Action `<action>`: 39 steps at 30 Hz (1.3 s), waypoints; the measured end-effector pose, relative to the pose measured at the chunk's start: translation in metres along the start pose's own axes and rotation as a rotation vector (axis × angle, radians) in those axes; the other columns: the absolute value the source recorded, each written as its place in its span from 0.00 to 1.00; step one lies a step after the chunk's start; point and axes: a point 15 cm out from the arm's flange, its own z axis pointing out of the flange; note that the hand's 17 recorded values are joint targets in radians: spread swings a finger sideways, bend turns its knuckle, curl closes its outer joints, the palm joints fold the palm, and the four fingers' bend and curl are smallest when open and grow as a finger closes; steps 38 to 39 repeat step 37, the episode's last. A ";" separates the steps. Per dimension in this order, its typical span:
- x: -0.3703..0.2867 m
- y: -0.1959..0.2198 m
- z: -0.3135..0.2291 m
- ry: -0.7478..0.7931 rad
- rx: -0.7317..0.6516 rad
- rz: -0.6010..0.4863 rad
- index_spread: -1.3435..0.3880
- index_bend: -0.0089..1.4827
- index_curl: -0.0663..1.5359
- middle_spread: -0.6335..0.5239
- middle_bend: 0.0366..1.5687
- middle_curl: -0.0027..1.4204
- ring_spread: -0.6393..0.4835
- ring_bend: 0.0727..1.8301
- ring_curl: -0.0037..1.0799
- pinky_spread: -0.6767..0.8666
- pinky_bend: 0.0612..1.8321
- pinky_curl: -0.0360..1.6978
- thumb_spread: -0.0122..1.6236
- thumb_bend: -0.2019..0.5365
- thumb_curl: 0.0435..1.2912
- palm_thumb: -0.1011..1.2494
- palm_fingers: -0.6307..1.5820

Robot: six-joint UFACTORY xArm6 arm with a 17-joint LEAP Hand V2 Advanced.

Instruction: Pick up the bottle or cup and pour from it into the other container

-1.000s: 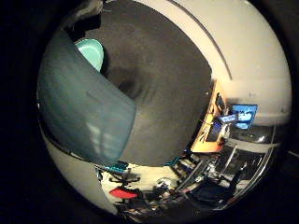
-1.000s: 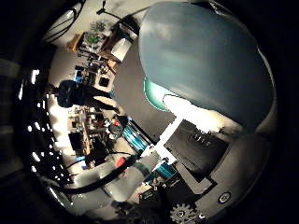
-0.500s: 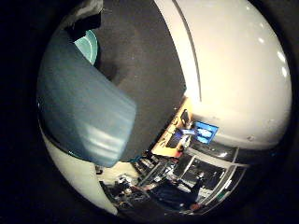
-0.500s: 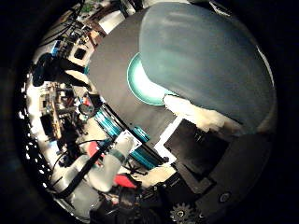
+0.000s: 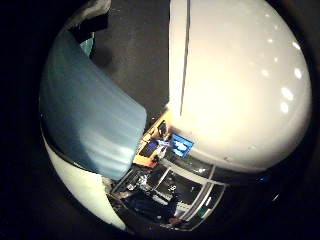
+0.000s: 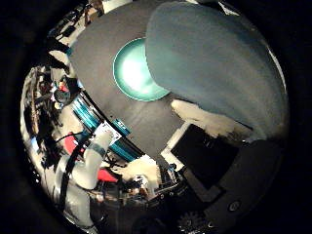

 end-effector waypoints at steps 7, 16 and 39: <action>-0.030 -0.024 0.003 -0.013 -0.046 -0.064 0.41 0.14 0.74 0.27 0.50 0.67 0.31 0.59 0.65 0.13 0.51 0.50 0.39 0.23 0.51 0.72 0.73; -0.054 -0.037 0.019 0.077 -0.120 -0.133 0.41 0.14 0.74 0.27 0.50 0.68 0.30 0.58 0.66 0.13 0.51 0.51 0.39 0.23 0.51 0.72 0.73; -0.061 -0.036 0.023 0.085 -0.164 -0.162 0.41 0.14 0.74 0.25 0.49 0.69 0.30 0.58 0.67 0.13 0.51 0.51 0.39 0.23 0.51 0.72 0.73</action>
